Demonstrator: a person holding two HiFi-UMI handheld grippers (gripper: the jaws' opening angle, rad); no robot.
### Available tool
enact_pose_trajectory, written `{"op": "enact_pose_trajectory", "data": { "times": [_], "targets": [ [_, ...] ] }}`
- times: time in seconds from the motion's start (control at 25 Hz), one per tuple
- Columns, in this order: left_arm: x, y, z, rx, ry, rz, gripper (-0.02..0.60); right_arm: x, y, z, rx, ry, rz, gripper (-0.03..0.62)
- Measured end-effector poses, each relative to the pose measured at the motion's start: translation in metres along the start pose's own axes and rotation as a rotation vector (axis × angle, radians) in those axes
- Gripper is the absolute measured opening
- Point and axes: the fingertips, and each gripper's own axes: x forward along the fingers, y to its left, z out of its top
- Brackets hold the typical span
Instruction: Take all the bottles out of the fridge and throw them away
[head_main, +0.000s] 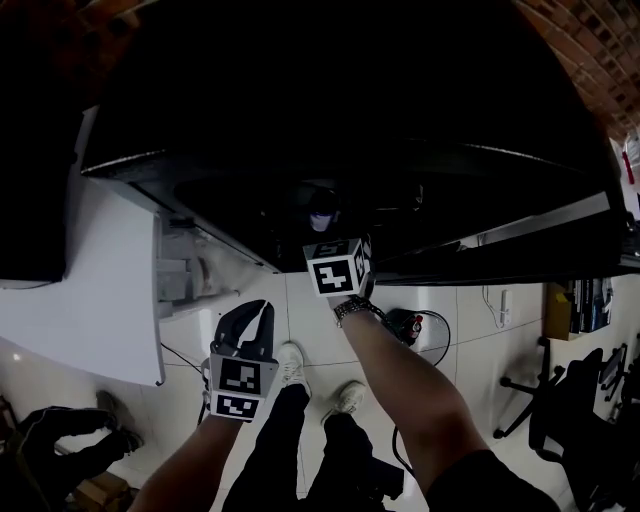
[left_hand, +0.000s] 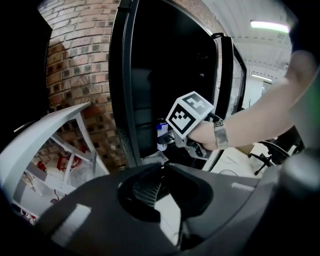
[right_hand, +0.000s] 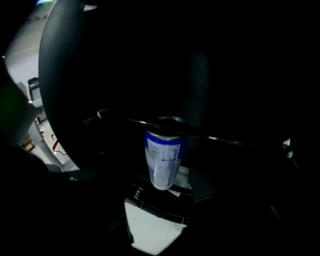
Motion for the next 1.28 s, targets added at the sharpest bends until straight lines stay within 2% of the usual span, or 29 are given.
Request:
{"op": "enact_pose_trajectory", "data": {
  "times": [0.32,0.44,0.68,1.0,1.28],
  "targets": [
    [0.010,0.009,-0.004,-0.016,0.013,0.008,0.005,0.022,-0.006,0.013,-0.006,-0.002,-0.001,0.331],
    [0.011,0.012,-0.005,-0.018,0.018,0.013,0.005,0.024,-0.004,0.013,-0.005,-0.006,0.000,0.280],
    [0.013,0.008,-0.004,-0.017,0.021,0.011,0.005,0.016,-0.003,0.008,-0.006,-0.006,0.001,0.273],
    [0.016,-0.011,-0.001,-0.002,0.018,-0.006,0.005,-0.019,0.009,-0.024,0.002,0.004,0.036,0.272],
    [0.018,-0.053,0.013,0.048,0.014,-0.044,0.005,-0.068,0.002,-0.071,0.060,0.026,0.047,0.272]
  ]
}}
